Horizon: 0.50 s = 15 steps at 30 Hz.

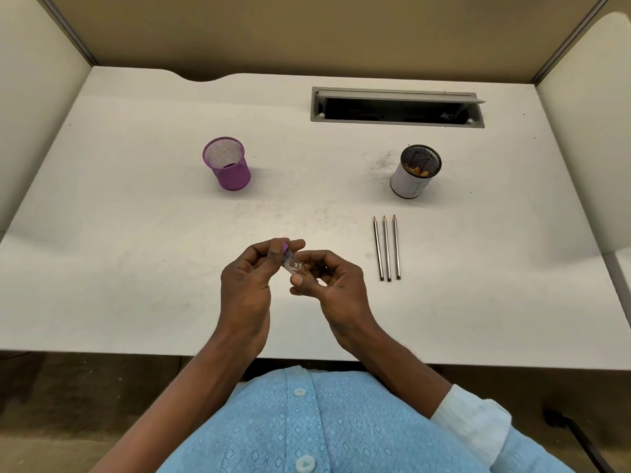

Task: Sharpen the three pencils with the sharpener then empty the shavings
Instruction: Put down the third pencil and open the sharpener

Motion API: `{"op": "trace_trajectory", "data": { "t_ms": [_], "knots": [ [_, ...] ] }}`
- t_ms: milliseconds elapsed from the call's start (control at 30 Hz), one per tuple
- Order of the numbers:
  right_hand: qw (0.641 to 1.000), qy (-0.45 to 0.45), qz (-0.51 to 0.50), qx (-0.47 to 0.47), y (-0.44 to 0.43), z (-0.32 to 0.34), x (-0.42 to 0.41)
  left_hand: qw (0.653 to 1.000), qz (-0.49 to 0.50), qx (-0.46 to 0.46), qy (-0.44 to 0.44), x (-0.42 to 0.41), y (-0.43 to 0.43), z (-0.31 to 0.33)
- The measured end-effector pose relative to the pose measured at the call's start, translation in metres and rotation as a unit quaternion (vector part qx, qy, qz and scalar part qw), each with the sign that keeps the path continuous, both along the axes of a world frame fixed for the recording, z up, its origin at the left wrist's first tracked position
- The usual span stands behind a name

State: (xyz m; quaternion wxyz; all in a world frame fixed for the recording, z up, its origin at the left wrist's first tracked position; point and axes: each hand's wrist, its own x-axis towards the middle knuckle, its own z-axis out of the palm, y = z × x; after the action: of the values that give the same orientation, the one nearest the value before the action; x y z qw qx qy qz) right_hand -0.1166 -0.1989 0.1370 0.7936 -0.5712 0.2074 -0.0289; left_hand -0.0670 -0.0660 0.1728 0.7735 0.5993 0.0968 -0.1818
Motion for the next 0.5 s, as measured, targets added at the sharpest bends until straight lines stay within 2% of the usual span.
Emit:
{"op": "trace_trajectory", "data": {
  "t_ms": [267, 500],
  "knots": [
    [0.999, 0.0, -0.002, -0.05, -0.001, -0.0019, -0.0028, 1.0, 0.001, -0.006, 0.007, -0.0022, -0.0006, 0.0004],
    [0.998, -0.008, -0.006, -0.055, -0.0017, -0.0032, -0.0042, 0.999, -0.001, -0.026, 0.021, -0.0046, -0.0031, 0.0036]
  ]
}}
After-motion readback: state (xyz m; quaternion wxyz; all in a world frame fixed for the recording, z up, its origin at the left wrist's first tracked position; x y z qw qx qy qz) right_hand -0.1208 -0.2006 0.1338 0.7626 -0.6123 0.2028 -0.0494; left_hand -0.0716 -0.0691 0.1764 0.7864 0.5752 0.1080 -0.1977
